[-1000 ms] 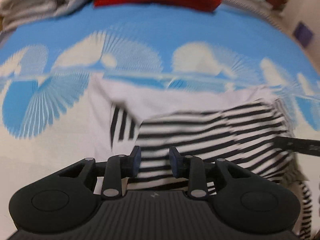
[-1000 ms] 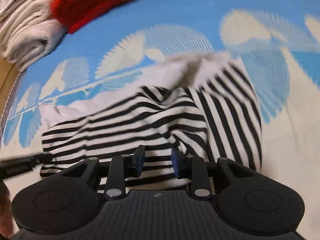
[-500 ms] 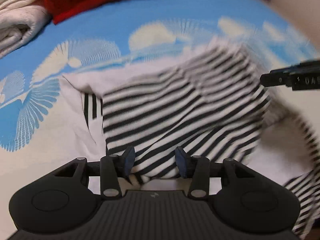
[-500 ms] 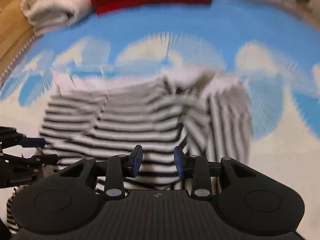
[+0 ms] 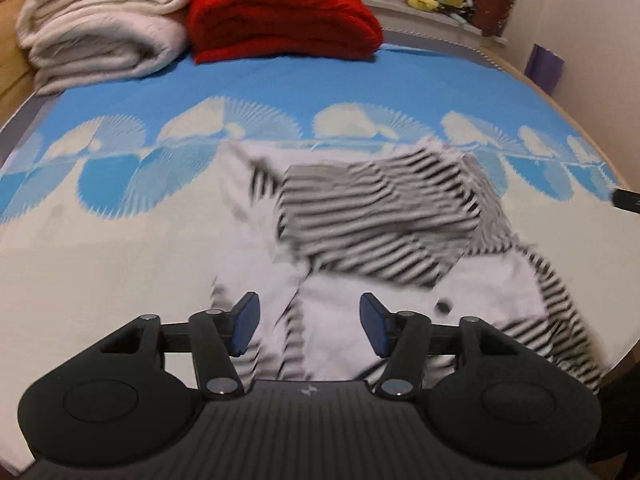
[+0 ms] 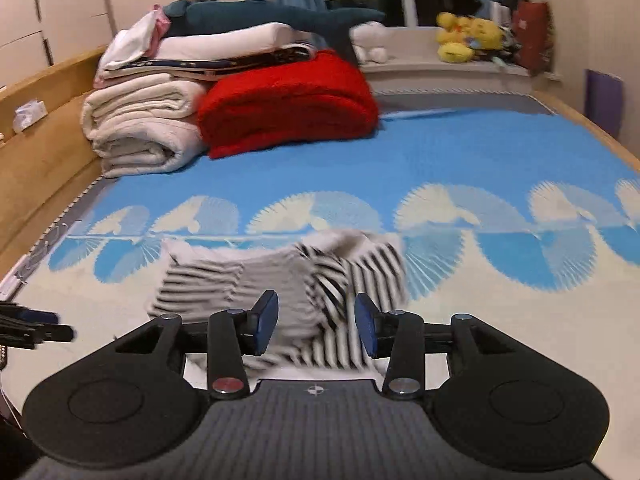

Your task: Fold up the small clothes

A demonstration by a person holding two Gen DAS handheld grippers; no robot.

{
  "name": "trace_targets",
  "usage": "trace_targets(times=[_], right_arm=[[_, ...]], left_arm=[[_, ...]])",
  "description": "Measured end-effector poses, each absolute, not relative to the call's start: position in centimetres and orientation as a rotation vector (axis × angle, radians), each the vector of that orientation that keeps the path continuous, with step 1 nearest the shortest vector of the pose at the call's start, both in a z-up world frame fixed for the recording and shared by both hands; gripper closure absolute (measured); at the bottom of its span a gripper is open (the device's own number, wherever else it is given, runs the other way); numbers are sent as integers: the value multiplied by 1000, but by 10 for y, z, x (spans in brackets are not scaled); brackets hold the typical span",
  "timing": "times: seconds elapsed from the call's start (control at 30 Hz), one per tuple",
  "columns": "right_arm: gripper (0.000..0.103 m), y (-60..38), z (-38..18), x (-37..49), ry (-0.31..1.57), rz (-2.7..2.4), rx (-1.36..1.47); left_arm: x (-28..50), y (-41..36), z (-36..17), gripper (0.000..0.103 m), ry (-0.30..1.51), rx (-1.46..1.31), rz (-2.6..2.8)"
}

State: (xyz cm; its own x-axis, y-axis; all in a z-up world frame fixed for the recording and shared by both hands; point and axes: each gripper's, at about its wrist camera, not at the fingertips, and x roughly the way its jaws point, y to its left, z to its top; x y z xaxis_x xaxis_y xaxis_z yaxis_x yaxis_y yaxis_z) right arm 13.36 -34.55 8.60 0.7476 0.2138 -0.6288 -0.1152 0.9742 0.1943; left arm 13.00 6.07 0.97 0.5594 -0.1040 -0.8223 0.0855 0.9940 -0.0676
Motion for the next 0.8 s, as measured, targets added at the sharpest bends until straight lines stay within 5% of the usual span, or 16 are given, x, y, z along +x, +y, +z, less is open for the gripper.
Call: trace_targets(times=[0.13, 0.5, 0.8], right_arm=[[59, -372, 66, 106, 754, 99, 215], [59, -413, -6, 84, 839, -7, 304], [59, -405, -26, 94, 924, 50, 292]], left_arm=[[107, 92, -31, 74, 1077, -77, 22], [89, 125, -7, 75, 1063, -194, 19], [85, 142, -51, 77, 1130, -328, 12]])
